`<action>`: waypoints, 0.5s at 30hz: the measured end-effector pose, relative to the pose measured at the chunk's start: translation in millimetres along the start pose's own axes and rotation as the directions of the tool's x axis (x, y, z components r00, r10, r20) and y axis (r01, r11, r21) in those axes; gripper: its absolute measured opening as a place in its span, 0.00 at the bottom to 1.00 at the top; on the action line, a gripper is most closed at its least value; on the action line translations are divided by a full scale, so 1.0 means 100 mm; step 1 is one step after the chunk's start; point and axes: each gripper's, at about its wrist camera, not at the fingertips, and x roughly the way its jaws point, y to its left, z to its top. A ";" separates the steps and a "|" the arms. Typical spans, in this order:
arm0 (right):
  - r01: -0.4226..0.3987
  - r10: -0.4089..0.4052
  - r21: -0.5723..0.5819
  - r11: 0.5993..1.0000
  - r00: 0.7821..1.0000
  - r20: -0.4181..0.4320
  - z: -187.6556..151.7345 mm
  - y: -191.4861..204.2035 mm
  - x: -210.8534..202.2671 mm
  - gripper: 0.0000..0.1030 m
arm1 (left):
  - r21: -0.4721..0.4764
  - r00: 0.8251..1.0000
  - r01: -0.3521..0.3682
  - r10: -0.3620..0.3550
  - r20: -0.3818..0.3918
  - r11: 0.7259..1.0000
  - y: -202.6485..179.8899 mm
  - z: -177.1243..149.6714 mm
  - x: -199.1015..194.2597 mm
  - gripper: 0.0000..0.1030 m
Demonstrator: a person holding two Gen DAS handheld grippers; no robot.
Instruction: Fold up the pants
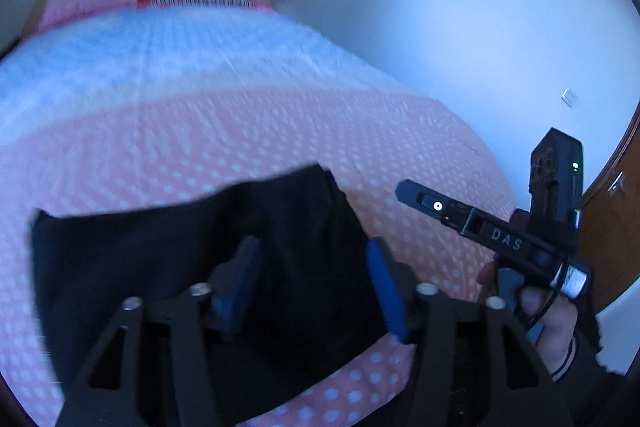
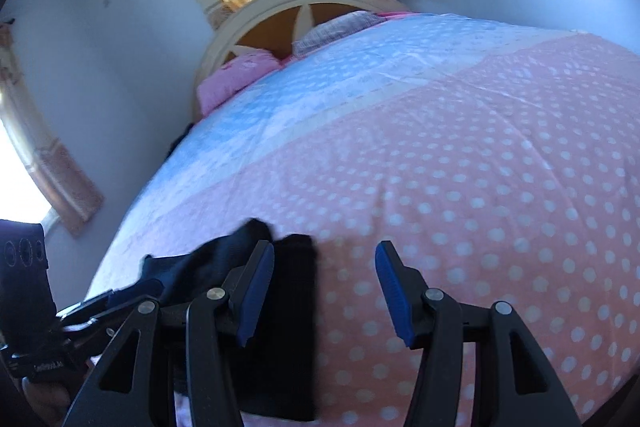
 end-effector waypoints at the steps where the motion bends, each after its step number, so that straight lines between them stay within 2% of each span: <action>1: -0.026 0.026 -0.004 1.000 1.000 -0.003 0.00 0.05 -0.02 0.64 | 0.005 0.999 -0.022 0.022 0.028 1.000 0.05 -0.02 -0.11 0.69; 2: -0.047 0.047 -0.009 0.999 0.999 -0.009 -0.01 0.11 -0.04 0.70 | 0.000 0.997 -0.048 0.048 0.054 0.999 0.10 -0.05 -0.19 0.74; 5: -0.102 0.100 -0.052 0.993 0.994 -0.032 -0.04 0.33 -0.06 0.72 | -0.025 0.985 -0.138 0.139 0.099 0.990 0.39 -0.12 -0.41 0.81; 9: -0.085 0.071 -0.113 0.990 0.990 -0.124 -0.19 0.58 0.11 0.72 | -0.071 0.954 -0.270 0.277 0.113 0.960 0.73 -0.24 -0.50 0.90; 10: -0.078 0.059 -0.116 0.990 0.985 -0.161 -0.24 0.61 0.19 0.67 | -0.087 0.953 -0.278 0.286 0.098 0.957 0.82 -0.28 -0.49 0.91; 11: -0.077 0.052 -0.125 0.989 0.980 -0.193 -0.28 0.62 0.25 0.43 | -0.095 0.954 -0.279 0.287 0.086 0.956 0.87 -0.29 -0.47 0.91; 13: -0.073 0.039 -0.146 0.987 0.974 -0.223 -0.34 0.65 0.29 0.17 | -0.118 0.954 -0.286 0.294 0.062 0.951 1.00 -0.36 -0.43 0.91; 15: -0.082 0.051 -0.143 0.986 0.976 -0.213 -0.35 0.63 0.22 0.15 | -0.122 0.954 -0.290 0.297 0.046 0.949 1.07 -0.39 -0.37 0.91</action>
